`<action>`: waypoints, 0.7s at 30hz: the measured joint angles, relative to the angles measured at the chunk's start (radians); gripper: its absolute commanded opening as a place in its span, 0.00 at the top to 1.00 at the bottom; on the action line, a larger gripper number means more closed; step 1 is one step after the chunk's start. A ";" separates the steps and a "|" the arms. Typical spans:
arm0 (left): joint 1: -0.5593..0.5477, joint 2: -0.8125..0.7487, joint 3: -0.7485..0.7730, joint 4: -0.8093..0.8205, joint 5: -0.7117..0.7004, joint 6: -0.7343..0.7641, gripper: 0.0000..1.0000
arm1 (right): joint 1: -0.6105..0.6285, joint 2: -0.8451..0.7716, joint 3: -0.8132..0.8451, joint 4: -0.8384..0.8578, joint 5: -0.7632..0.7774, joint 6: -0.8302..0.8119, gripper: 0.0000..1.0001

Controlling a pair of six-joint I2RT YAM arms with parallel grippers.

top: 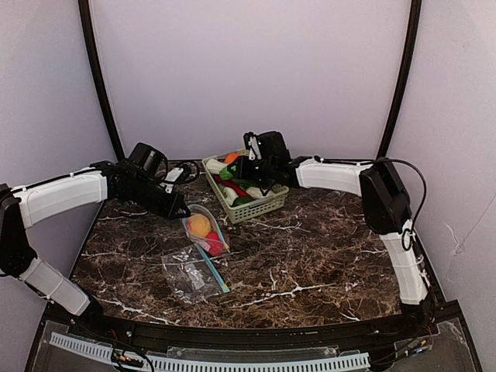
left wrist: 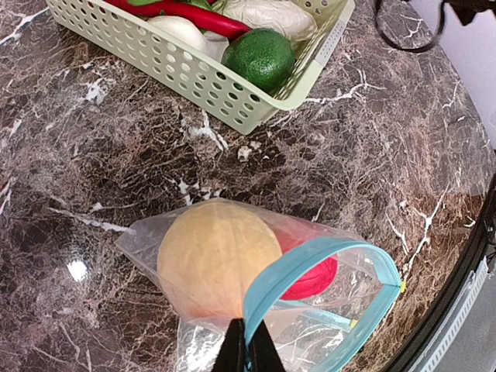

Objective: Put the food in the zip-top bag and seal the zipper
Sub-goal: Pick up the fake vegetable from the bin.

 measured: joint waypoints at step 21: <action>-0.049 0.155 0.212 0.018 0.082 -0.019 0.99 | 0.069 -0.771 -0.462 -0.463 -0.040 -0.392 0.77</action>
